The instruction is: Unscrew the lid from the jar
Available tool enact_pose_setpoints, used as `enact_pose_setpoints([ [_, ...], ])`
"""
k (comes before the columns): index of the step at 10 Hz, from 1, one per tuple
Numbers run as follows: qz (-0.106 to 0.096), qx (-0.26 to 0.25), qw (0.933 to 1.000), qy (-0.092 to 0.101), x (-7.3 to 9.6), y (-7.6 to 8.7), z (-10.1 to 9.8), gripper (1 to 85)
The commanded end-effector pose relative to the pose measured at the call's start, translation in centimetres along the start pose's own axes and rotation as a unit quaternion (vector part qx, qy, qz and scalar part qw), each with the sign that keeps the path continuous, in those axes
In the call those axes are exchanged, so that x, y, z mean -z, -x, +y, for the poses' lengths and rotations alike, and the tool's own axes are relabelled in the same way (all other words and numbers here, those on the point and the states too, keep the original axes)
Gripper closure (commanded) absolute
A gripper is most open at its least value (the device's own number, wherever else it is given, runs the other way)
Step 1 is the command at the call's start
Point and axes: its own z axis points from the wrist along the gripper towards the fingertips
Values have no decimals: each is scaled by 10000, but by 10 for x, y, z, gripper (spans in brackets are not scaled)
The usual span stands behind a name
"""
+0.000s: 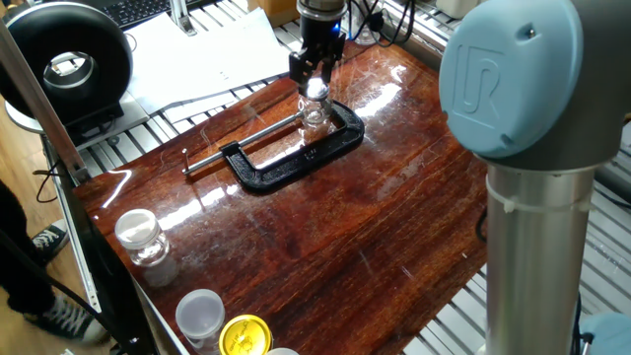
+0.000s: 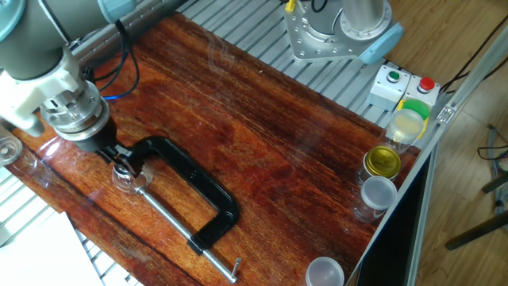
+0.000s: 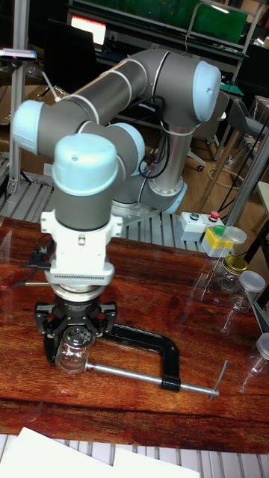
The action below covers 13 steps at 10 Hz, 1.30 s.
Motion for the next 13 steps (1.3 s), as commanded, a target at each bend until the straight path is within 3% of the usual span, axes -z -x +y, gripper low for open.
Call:
enact_pose_setpoints([
  [1, -3, -157, 9998, -113, 3, -2, 8, 257],
  [13, -165, -227, 9991, -304, -3, -2, -1, 273],
])
